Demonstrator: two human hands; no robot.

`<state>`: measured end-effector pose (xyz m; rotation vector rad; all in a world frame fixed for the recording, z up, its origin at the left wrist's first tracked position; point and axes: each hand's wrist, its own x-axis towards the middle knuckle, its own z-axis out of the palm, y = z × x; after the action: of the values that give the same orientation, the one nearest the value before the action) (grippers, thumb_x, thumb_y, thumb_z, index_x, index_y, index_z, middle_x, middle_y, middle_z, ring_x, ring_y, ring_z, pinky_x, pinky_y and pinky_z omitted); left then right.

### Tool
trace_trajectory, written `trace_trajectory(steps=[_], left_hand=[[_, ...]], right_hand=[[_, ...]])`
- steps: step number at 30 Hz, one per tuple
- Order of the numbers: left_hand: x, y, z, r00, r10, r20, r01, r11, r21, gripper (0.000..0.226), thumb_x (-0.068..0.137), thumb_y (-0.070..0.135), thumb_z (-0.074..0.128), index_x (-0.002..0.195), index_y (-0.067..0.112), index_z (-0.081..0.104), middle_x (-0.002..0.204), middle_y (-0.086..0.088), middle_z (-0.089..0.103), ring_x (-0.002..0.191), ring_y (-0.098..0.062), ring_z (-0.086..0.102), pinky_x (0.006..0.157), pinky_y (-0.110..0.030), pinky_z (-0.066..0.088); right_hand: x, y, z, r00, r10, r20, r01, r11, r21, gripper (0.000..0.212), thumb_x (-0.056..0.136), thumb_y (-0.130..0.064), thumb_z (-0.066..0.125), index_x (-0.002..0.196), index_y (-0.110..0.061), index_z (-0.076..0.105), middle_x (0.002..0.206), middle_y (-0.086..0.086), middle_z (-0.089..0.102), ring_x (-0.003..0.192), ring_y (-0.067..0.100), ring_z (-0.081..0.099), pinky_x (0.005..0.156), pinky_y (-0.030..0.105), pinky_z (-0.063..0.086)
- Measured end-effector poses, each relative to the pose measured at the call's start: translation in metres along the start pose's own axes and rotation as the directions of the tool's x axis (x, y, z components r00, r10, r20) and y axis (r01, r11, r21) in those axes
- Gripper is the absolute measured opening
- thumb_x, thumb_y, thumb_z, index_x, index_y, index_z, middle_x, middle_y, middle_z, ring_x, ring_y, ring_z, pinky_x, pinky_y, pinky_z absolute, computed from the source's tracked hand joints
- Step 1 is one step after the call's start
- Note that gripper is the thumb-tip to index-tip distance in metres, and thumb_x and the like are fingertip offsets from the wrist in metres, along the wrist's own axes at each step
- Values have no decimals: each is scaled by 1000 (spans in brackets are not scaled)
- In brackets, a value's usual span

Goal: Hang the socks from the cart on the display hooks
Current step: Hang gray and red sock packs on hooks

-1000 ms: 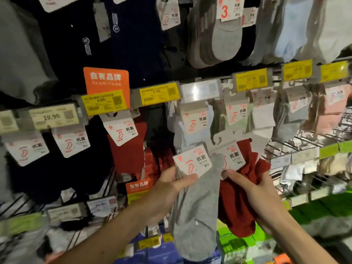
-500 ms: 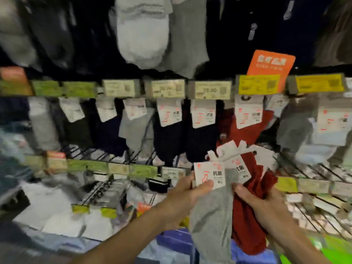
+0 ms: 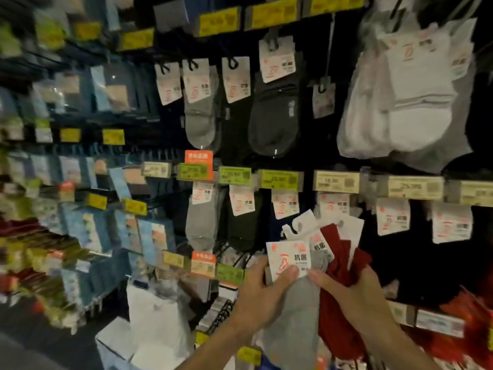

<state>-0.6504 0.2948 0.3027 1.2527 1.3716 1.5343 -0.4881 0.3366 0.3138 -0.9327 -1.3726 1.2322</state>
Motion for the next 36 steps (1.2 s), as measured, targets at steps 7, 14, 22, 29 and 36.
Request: trace_trajectory(steps=[7, 14, 22, 29, 36], left_hand=[[23, -10, -63, 993, 1, -117, -5, 999, -40, 34, 92, 23, 69, 120, 35, 54, 116, 9, 66, 98, 3, 65, 78, -17, 55], [68, -7, -120, 978, -20, -207, 14, 999, -32, 19, 101, 30, 53, 118, 25, 59, 104, 1, 75, 91, -9, 72, 71, -22, 56], [126, 12, -176, 965, 52, -257, -23, 993, 115, 11, 102, 12, 50, 111, 15, 57, 93, -2, 69, 70, -2, 68, 61, -18, 53], [159, 20, -206, 941, 263, -214, -226, 957, 183, 31, 103, 11, 50, 130, 26, 48, 94, 14, 75, 82, -5, 71, 65, -17, 53], [173, 18, -228, 901, 423, -96, -396, 893, 215, 48, 100, 18, 52, 134, 47, 35, 96, 12, 75, 83, -11, 73, 64, -21, 55]], right_hand=[[20, 9, 50, 1000, -8, -2, 7, 1000, -30, 40, 74, -5, 83, 100, -28, 63, 93, -9, 68, 92, 14, 65, 75, 17, 50], [73, 18, 92, 997, 53, 63, -56, 998, 40, 49, 72, -15, 85, 115, -27, 67, 102, -4, 77, 97, 22, 72, 90, 50, 57], [117, 18, 139, 990, -17, 138, 7, 997, 74, 36, 78, -3, 78, 110, -18, 69, 94, -4, 78, 88, 16, 75, 79, 40, 59], [127, 19, 157, 995, -89, 49, 87, 995, 57, 46, 76, -1, 79, 117, -18, 67, 99, -4, 77, 95, 14, 73, 78, 35, 58], [119, 22, 173, 994, -81, -75, 88, 991, 100, 49, 76, 6, 76, 119, -12, 65, 95, -5, 76, 81, 3, 72, 55, 13, 53]])
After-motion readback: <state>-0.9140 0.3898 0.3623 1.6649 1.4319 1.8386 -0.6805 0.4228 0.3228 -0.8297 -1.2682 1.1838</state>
